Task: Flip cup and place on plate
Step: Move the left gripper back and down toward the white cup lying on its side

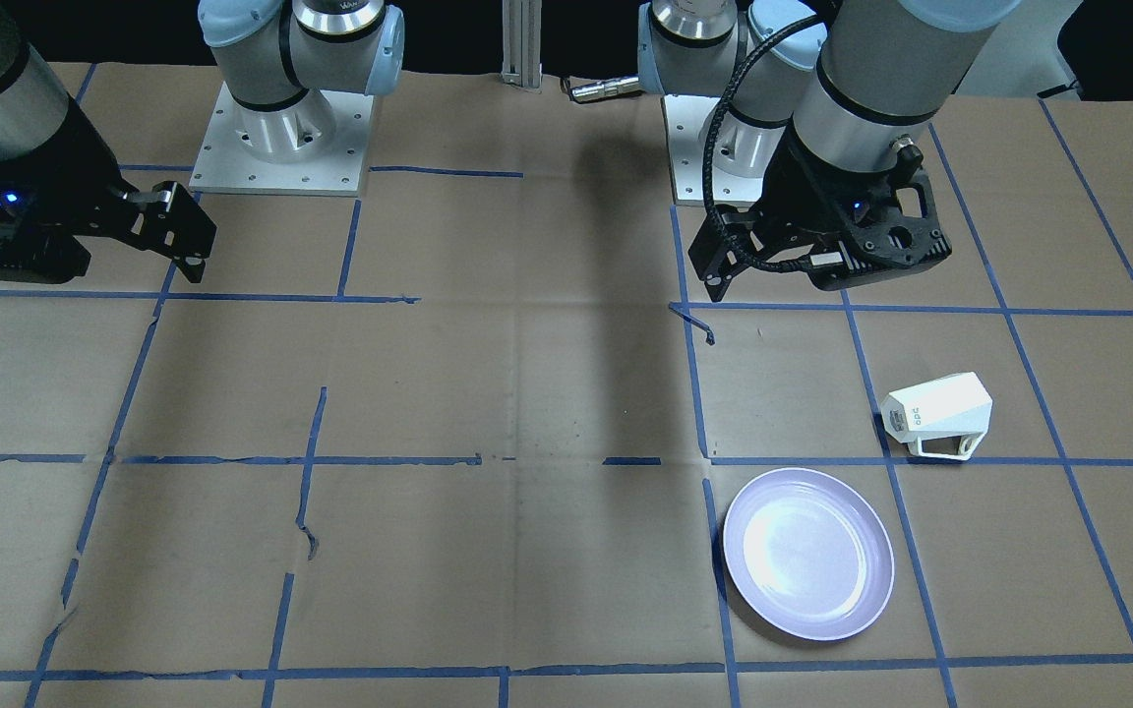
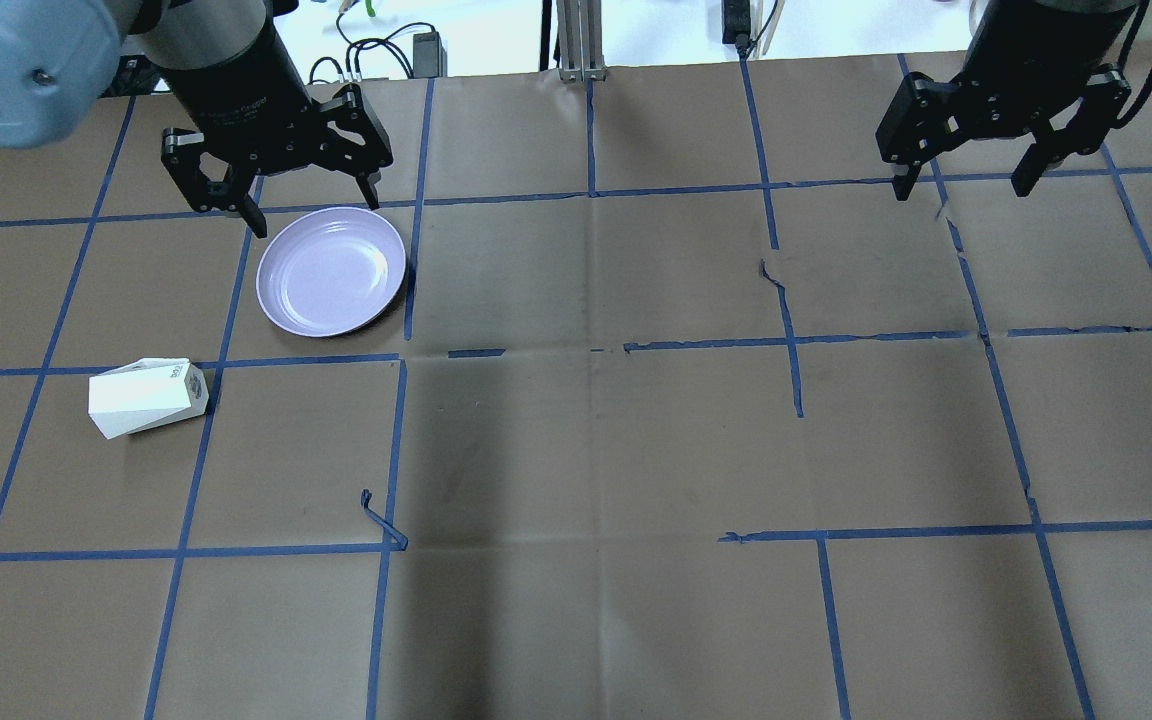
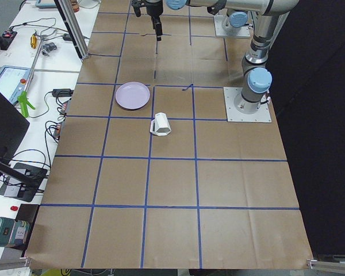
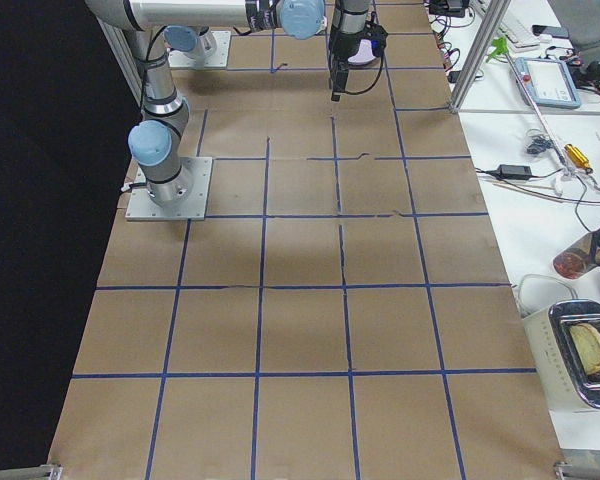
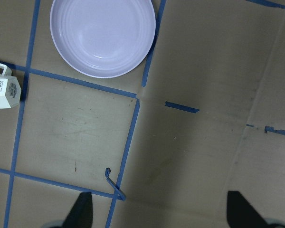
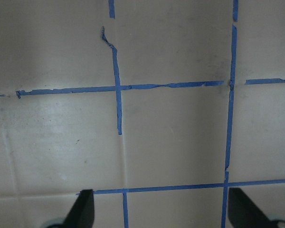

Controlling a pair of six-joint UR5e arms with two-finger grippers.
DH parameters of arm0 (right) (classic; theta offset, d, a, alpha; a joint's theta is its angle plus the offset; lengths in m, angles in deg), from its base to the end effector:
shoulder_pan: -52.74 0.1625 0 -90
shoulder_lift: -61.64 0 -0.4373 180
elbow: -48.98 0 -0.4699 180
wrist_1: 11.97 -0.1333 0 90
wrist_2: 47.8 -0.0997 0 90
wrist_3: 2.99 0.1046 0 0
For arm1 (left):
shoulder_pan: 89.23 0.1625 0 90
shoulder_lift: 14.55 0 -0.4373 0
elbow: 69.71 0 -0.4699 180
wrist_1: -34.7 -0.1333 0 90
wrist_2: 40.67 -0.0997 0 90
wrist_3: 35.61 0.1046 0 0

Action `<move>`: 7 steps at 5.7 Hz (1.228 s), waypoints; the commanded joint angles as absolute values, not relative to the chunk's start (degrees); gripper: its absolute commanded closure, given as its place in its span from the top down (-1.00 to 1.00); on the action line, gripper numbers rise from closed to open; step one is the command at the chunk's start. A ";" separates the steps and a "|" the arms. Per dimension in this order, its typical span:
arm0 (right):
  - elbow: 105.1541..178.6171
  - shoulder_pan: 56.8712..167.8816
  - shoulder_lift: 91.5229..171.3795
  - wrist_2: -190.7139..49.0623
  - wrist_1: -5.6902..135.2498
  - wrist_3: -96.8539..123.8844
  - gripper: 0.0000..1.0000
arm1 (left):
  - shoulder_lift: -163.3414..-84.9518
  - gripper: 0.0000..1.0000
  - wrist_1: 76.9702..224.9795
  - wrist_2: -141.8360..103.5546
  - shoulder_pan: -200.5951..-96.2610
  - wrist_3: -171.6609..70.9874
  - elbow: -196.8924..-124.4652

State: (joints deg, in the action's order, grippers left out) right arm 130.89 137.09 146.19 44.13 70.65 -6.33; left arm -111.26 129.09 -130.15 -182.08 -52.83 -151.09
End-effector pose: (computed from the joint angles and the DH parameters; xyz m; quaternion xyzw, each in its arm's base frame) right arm 0.0699 -0.6115 0.5070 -0.0194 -0.9988 -0.0425 0.0135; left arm -0.1647 -0.6084 0.5037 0.1251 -0.9919 -0.0221 0.0007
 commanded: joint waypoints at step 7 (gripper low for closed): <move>130.89 137.12 146.19 44.13 70.65 -6.33 1.00 | -110.26 0.98 129.62 -134.96 -149.61 -14.80 -151.10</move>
State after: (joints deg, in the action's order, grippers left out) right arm 130.89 137.13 146.20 44.13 70.65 -6.32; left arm -110.27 129.77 -133.07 -157.17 -24.74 -151.06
